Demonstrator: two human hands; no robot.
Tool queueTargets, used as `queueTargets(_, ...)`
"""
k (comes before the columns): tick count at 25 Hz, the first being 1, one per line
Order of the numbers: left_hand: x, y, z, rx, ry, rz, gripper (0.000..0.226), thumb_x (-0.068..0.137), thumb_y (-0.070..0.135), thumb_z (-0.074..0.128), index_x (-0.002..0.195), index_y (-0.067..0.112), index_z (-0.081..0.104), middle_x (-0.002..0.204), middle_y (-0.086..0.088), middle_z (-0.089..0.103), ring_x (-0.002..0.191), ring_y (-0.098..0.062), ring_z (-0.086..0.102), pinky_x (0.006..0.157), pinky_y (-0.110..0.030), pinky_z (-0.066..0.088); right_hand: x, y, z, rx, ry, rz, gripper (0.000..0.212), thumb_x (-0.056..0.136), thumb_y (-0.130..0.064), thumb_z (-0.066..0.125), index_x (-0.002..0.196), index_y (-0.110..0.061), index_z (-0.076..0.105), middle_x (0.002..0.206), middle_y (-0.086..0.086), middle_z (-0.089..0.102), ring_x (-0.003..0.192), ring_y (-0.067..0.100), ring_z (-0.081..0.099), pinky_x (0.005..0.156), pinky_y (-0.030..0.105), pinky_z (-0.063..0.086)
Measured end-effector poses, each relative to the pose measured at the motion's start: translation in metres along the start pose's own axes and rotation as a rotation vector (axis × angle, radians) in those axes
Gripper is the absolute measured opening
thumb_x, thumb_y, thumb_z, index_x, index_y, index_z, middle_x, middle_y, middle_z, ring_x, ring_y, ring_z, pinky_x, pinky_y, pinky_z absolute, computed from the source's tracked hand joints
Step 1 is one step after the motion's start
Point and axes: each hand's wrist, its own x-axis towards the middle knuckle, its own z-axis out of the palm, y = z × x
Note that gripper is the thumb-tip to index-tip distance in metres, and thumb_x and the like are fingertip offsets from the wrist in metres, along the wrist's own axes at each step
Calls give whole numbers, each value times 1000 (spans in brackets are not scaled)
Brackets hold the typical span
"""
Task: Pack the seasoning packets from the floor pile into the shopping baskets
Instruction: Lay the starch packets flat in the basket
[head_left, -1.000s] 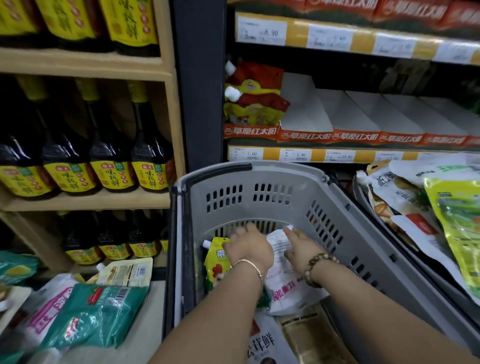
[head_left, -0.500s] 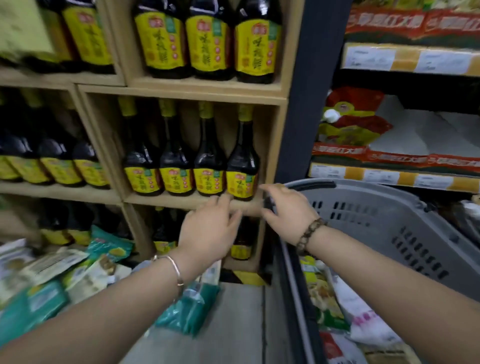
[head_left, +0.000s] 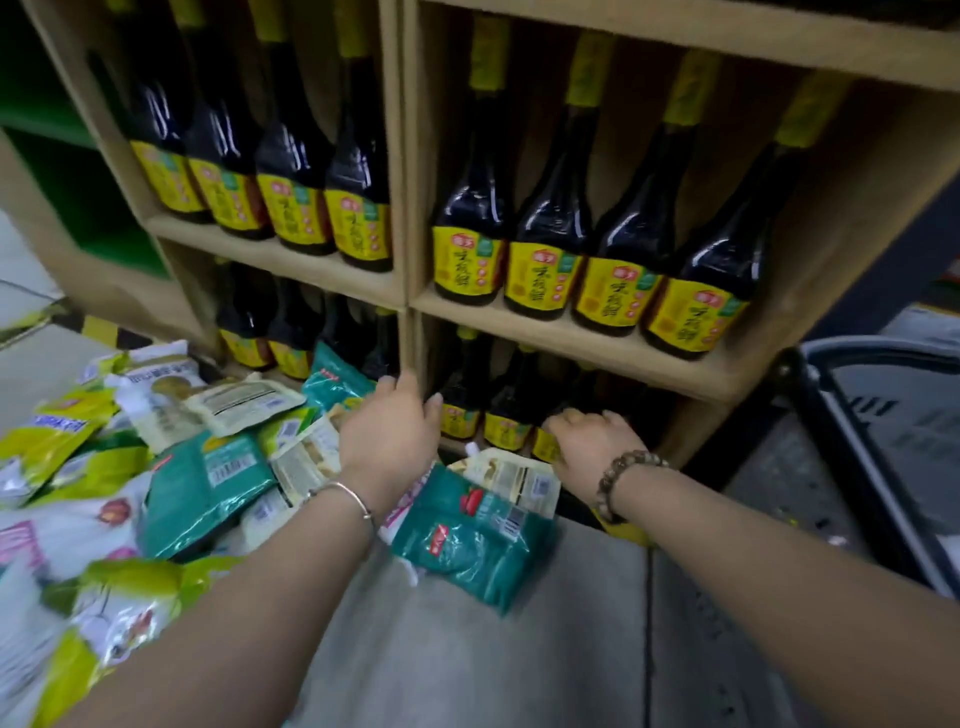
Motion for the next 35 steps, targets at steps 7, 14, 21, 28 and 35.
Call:
queueTargets(7,13,-62,80,-262,-193,-229,42,98,36,41,131,11,43,127,-15,52,111,-35,55,86,-39,44,54,-47,87,-9,-337,159,53,93,-35,46,141,-20,29,136,6,44,119,27,48,94,36,41)
queueTargets(14,18,-97,158,-383,-356,-85,19,93,26,51,105,15,60,102,-6,65,95,-23,60,74,-27,39,121,-55,165,320,-476,198,77,73,-53,67,134,-18,38,129,9,48,116,28,50,93,35,44)
queueTargets(21,15,-111,152,-529,-465,-41,22,93,18,53,112,18,63,106,1,69,93,-15,65,83,-29,52,113,-59,195,594,-483,241,34,69,-38,78,92,-17,64,99,0,65,94,16,59,75,23,47)
queueTargets(28,-7,-105,157,-1155,-178,-491,22,89,12,63,109,12,55,100,2,62,91,-10,59,69,-7,47,82,-26,171,1383,-363,376,4,83,-13,67,84,-16,66,81,-3,69,77,9,65,68,19,48)
queueTargets(35,-12,-82,157,-1531,-495,-678,32,83,28,70,113,20,63,102,-1,73,91,-19,71,64,-27,57,77,-48,151,1967,-397,524,12,89,-8,53,87,-3,63,82,12,69,76,25,67,73,36,54)
